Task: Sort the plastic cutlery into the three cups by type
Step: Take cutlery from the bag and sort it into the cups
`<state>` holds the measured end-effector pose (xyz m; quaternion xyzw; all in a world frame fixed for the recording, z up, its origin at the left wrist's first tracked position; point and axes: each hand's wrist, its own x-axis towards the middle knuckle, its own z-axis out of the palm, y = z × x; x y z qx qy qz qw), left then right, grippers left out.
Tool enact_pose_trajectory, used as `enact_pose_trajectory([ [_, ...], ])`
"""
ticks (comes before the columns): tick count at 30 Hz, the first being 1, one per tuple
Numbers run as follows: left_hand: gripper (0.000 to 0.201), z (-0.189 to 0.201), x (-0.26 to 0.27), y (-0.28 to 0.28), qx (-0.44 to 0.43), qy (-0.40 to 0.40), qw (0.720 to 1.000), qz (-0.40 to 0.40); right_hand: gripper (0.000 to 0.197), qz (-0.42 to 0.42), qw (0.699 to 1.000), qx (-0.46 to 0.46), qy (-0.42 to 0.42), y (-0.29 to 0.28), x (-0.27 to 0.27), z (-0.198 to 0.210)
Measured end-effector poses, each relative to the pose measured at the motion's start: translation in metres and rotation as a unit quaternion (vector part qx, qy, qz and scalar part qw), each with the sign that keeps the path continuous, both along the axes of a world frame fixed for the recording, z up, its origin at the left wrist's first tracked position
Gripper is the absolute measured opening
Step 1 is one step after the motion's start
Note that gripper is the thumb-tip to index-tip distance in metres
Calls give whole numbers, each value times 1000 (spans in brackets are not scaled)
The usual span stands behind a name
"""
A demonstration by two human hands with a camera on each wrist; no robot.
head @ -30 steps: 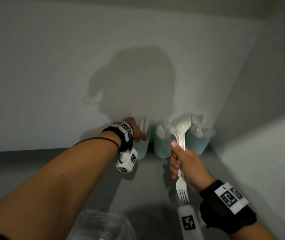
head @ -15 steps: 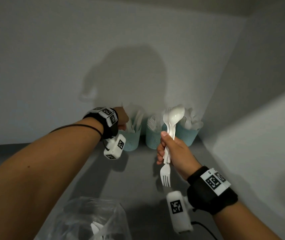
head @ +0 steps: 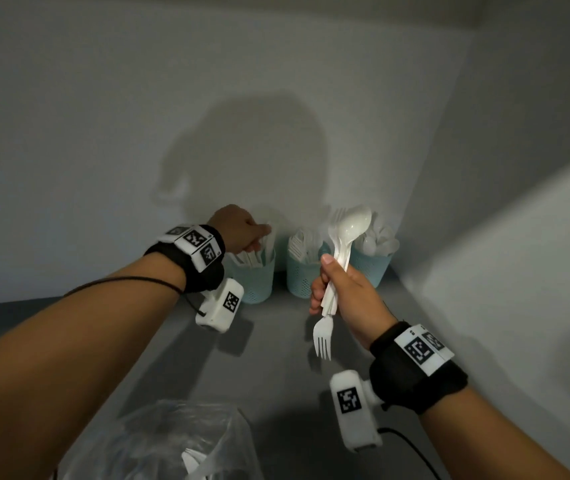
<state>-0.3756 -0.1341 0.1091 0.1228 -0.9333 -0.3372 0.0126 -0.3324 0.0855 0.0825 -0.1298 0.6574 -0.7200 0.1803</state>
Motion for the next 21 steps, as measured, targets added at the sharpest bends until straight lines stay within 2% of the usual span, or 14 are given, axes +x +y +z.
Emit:
enact_pose_trajectory([
  [2,41,5,17,20,31,27,998,-53,40,-28,999,-13,-10,-3,-6,-1],
  [6,49,-11,52,60,160,-10,976,-147,38,-82,996,-19,6,-8,-15,5],
  [10,53,-31,67,84,269,10,955,-127,30,-95,995,-22,34,-8,-11,8],
  [13,53,-37,72,98,262,45,958,-102,31,-94,994,-10,55,-6,-3,6],
  [17,32,-38,76,96,277,79,952,-107,29,-105,989,18,100,5,-3,1],
  [19,24,-34,77,89,274,90,950,-120,30,-109,990,20,92,13,-6,1],
  [21,18,-29,77,85,265,101,950,-134,31,-122,991,-10,49,16,-6,0],
])
